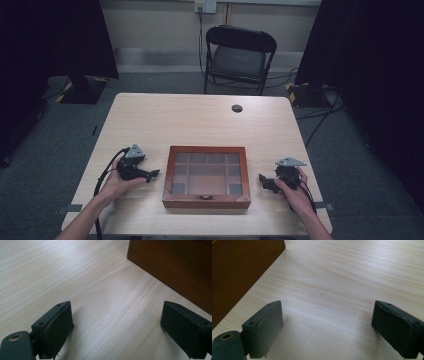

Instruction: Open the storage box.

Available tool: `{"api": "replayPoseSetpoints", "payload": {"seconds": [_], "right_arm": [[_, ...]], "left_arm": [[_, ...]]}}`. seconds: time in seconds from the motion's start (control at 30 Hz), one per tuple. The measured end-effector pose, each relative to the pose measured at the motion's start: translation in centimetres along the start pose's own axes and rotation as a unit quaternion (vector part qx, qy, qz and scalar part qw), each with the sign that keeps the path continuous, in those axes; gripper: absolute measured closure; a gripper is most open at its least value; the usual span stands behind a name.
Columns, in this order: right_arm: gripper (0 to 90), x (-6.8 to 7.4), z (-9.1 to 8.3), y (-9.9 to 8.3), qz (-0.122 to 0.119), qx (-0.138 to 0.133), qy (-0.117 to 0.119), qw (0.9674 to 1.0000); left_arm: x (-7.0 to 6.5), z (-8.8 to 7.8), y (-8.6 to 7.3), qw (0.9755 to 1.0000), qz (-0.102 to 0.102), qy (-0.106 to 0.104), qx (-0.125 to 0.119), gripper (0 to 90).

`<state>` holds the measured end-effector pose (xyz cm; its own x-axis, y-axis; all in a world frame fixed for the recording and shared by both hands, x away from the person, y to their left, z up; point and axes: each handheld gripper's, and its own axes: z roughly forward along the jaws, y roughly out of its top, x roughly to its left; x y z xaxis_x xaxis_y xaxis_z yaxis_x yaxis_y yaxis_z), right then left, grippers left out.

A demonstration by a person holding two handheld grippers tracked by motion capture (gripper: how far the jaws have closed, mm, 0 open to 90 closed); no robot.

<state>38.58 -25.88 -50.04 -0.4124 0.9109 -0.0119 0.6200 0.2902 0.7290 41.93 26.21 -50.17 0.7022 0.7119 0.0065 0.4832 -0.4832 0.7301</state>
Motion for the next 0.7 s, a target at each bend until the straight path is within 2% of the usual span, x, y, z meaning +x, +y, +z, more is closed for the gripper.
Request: {"api": "replayPoseSetpoints", "payload": {"seconds": [0.2, 0.3, 0.4, 0.43, 0.5, 0.53, 0.7], "right_arm": [[9.3, 0.0, 0.0, 0.0, 0.0, 0.0, 0.0, 1.0], [9.3, 0.0, 0.0, 0.0, 0.0, 0.0, 0.0, 1.0], [9.3, 0.0, 0.0, 0.0, 0.0, 0.0, 0.001, 1.0], [9.3, 0.0, 0.0, 0.0, 0.0, 0.0, 0.001, 1.0], [9.3, 0.0, 0.0, 0.0, 0.0, 0.0, 0.001, 1.0], [9.3, 0.0, 0.0, 0.0, 0.0, 0.001, 0.001, 1.0], [9.2, 0.0, 0.0, 0.0, 0.0, 0.0, 0.001, 1.0]], "left_arm": [[0.1, -0.1, 0.0, 1.0, 0.002, 0.001, 0.0, 10.7], [0.0, -0.1, 0.0, 0.9999, -0.01, 0.005, -0.004, 13.7], [0.1, -0.2, 0.0, 0.9999, -0.013, 0.0, -0.007, 18.5], [0.1, -0.3, 0.0, 0.9998, -0.02, 0.0, -0.009, 20.8], [0.3, -0.4, 0.2, 0.9993, -0.036, -0.01, -0.008, 23.6], [0.2, -0.4, 0.2, 0.9992, -0.037, -0.017, -0.006, 23.8], [-0.5, -0.5, 1.0, 0.9992, -0.026, -0.027, 0.009, 26.7]]}}
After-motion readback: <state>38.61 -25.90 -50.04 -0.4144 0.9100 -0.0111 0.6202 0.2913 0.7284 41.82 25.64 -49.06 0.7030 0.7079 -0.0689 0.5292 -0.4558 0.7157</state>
